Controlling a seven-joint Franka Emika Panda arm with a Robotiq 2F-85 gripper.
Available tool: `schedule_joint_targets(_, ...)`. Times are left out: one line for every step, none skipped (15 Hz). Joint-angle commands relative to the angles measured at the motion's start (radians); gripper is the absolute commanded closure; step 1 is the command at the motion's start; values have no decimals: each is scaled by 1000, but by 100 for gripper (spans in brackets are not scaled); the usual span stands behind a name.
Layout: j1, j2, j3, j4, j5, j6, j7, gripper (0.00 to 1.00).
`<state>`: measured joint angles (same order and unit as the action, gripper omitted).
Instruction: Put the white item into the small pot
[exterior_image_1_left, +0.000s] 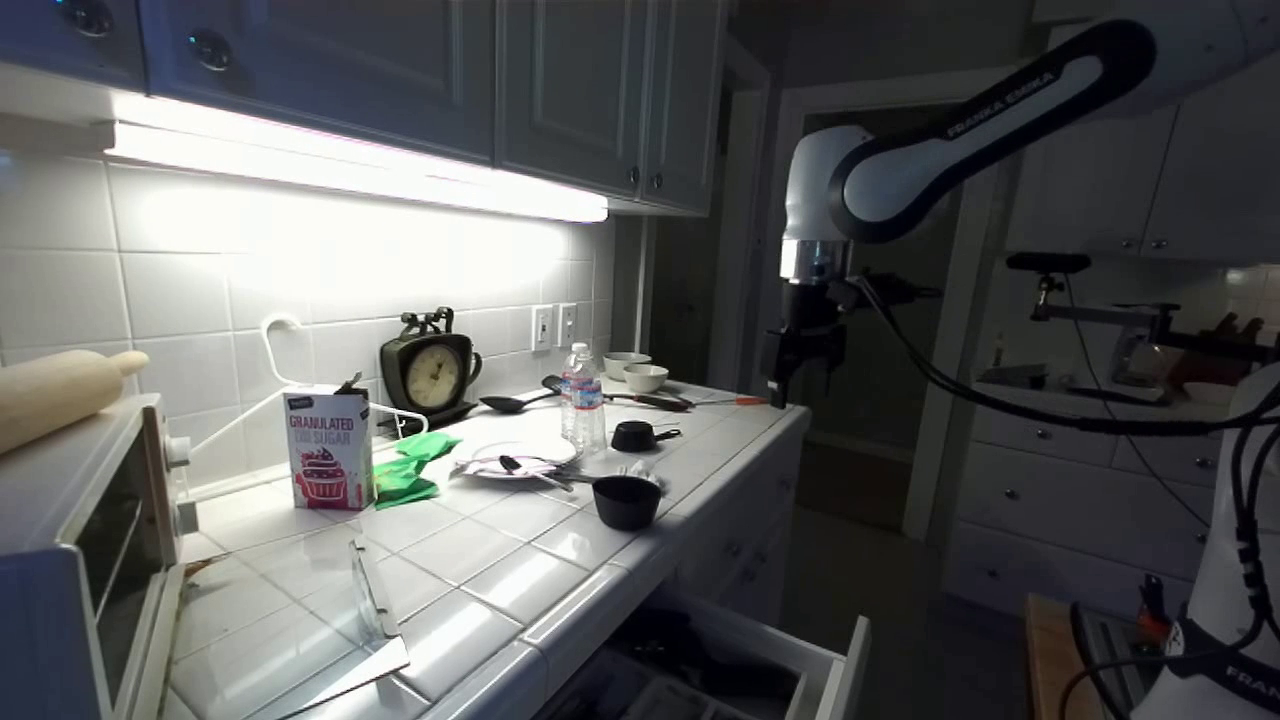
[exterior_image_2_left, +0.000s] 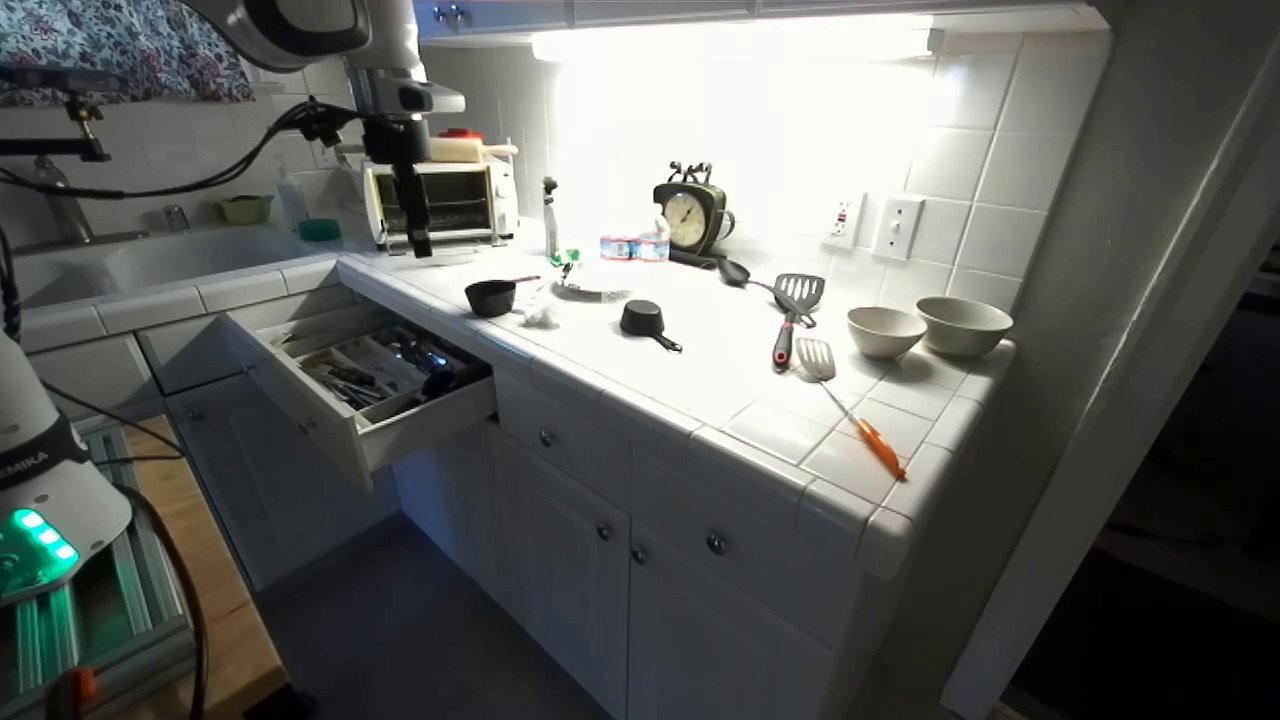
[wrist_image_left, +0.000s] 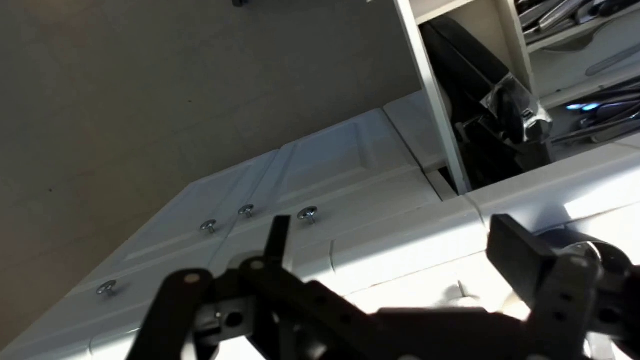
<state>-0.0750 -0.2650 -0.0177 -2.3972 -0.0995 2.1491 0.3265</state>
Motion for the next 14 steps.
schedule_joint_targets(-4, 112, 6, 70, 0, 57, 10, 0)
schedule_joint_targets(-4, 133, 7, 80, -14, 62, 12, 0)
schedule_joint_targets(-6, 160, 10, 92, -28, 57, 50, 0)
schedule_joint_targets(-19, 180, 28, 101, -114, 43, 177, 0)
schedule_joint_targets(-1, 127, 1, 63, -36, 52, 52, 0)
schedule_joint_targets(-1, 146, 4, 71, -69, 52, 104, 0)
schedule_joint_targets(0, 160, 5, 76, -83, 52, 129, 0)
schedule_joint_targets(1, 168, 6, 80, -86, 52, 142, 0)
schedule_joint_targets(2, 172, 6, 82, -87, 52, 147, 0)
schedule_joint_targets(1, 172, 6, 83, -87, 52, 148, 0)
schedule_joint_targets(2, 178, 2, 84, -69, 75, 131, 0)
schedule_joint_targets(1, 183, -1, 80, -58, 114, 125, 0)
schedule_joint_targets(1, 193, -6, 77, -41, 169, 104, 0)
schedule_joint_targets(2, 204, -10, 75, -18, 220, 80, 0)
